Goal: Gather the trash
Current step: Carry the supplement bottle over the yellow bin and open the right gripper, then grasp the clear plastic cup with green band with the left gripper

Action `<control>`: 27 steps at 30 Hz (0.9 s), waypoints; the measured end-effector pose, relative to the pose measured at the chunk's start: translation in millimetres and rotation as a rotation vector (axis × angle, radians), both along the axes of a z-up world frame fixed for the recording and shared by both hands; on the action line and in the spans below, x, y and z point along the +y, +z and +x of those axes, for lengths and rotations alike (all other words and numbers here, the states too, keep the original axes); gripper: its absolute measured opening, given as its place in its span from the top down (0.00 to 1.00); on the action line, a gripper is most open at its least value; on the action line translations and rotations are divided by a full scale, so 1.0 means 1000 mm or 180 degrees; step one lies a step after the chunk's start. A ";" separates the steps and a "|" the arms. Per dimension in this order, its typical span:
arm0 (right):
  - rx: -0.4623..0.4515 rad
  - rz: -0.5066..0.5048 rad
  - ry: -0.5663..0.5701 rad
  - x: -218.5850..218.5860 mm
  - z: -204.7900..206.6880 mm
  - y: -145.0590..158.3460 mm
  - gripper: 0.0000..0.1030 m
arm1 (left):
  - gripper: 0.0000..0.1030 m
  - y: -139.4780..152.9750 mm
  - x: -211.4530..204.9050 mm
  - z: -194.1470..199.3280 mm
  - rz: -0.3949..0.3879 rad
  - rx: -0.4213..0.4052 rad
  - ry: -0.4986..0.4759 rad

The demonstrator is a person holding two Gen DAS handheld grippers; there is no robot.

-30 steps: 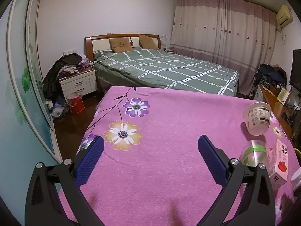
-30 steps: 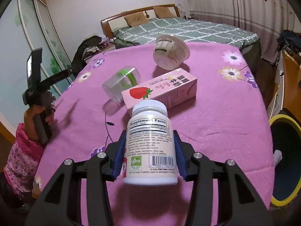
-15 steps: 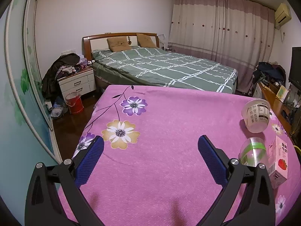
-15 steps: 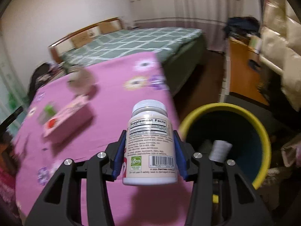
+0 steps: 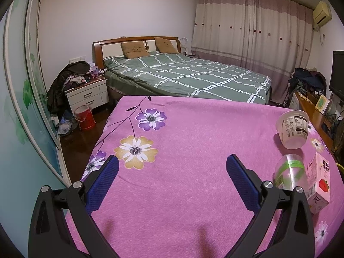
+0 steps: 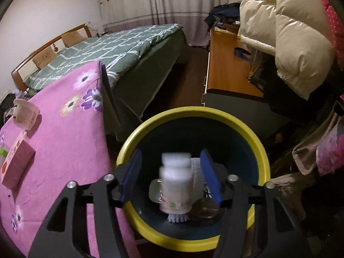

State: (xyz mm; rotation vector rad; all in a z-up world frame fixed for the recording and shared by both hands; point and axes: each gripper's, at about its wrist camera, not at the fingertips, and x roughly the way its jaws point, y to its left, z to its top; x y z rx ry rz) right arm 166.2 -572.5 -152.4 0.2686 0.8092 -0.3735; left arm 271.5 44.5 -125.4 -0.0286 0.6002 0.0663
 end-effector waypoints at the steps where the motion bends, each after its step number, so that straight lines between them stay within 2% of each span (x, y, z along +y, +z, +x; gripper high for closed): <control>1: -0.0038 0.0042 -0.0007 0.000 0.002 0.001 0.44 | 0.04 0.000 0.000 0.000 0.0000 -0.0001 -0.0002; 6: -0.0244 0.0123 0.0043 0.017 0.023 0.012 0.39 | 0.04 -0.001 -0.003 0.000 0.0021 0.0002 -0.0025; 12: -0.0605 0.0188 0.0145 0.055 0.078 0.028 0.35 | 0.04 0.001 -0.005 -0.001 0.0043 -0.0015 -0.0063; 16: -0.0562 0.0088 0.0277 0.072 0.090 0.022 0.35 | 0.04 0.001 -0.008 -0.001 0.0041 -0.0013 -0.0141; 18: -0.0515 0.0006 0.0257 0.071 0.091 0.016 0.34 | 0.05 0.002 -0.012 -0.002 -0.0057 0.0011 -0.0270; 20: -0.0493 0.0054 0.0217 0.071 0.095 0.016 0.34 | 0.05 0.003 -0.020 -0.005 -0.0105 0.0015 -0.0419; 24: -0.0572 0.0004 0.0115 0.070 0.095 0.017 0.34 | 0.05 0.007 -0.050 -0.014 -0.0249 0.0079 -0.0887; 27: -0.0552 -0.0041 0.0133 0.073 0.097 0.014 0.31 | 0.10 0.010 -0.079 -0.023 -0.0181 0.0106 -0.1122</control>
